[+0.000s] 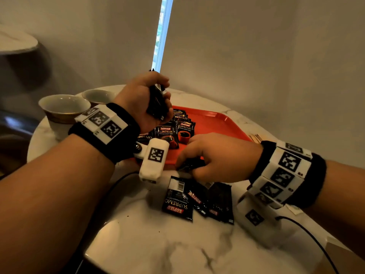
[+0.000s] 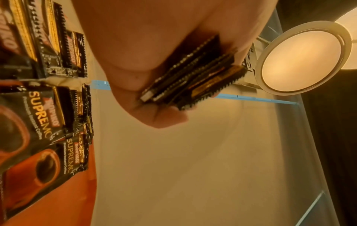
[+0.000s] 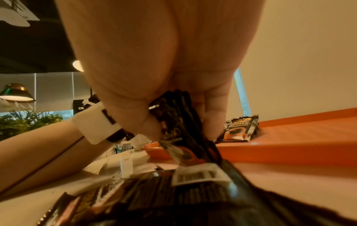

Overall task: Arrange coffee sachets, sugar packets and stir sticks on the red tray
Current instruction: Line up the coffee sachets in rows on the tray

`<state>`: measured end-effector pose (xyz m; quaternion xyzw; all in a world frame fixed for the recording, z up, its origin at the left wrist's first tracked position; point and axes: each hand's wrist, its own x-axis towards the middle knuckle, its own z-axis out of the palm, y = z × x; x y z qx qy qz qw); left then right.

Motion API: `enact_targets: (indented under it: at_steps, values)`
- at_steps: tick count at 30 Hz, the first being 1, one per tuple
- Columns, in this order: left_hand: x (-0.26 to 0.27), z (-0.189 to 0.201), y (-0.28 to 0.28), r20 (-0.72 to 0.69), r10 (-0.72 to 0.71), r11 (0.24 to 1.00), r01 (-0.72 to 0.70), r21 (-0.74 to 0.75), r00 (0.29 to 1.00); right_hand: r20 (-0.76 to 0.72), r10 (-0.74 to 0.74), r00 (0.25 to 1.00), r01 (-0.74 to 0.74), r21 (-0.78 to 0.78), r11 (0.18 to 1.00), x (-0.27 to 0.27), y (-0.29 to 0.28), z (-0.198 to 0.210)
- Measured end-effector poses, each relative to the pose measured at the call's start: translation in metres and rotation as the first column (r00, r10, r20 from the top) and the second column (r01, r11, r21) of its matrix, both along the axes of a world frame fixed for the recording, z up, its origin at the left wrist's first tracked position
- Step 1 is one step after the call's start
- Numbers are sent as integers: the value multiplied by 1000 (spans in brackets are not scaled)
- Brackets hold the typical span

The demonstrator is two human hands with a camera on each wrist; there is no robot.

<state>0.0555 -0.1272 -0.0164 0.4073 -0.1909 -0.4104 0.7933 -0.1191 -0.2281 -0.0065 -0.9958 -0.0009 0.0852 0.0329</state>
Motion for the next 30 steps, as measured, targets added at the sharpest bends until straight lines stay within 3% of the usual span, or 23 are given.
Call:
enact_targets:
  at_steps: [5, 8, 10, 14, 16, 17, 22, 27, 30]
  values:
    - [-3, -1, -1, -8, -20, 999, 21, 51, 1000, 148, -45, 988, 27, 119, 993, -11, -15, 8]
    - [-8, 0, -3, -18, -40, 996, 41, 79, 999, 289, -157, 945, 77, 271, 959, -15, -23, 27]
    - [-12, -1, -5, 15, -65, 995, 64, 73, 998, 439, -259, 860, 85, 377, 922, -13, -32, 38]
    - [-26, -2, -8, 98, -144, 988, 137, 71, 985, 765, -351, 541, 77, 370, 926, -1, -39, 46]
    - [-33, -4, -11, 134, -185, 982, 180, 52, 973, 800, -346, 490, 25, 384, 923, 7, -30, 40]
    - [-37, -5, -13, 155, -218, 976, 215, 38, 964, 794, -339, 505, -7, 397, 918, 11, -26, 34]
    - [-43, -8, -13, 206, -291, 954, 299, -8, 934, 640, -248, 727, -45, 405, 913, 16, -11, 12]
    - [-40, -7, -9, 181, -279, 957, 288, -28, 943, 606, -191, 772, -35, 341, 939, 12, -19, 24]
    - [-46, -6, -10, 230, -361, 921, 385, -67, 904, 488, -225, 843, -44, 480, 876, 18, -19, 26]
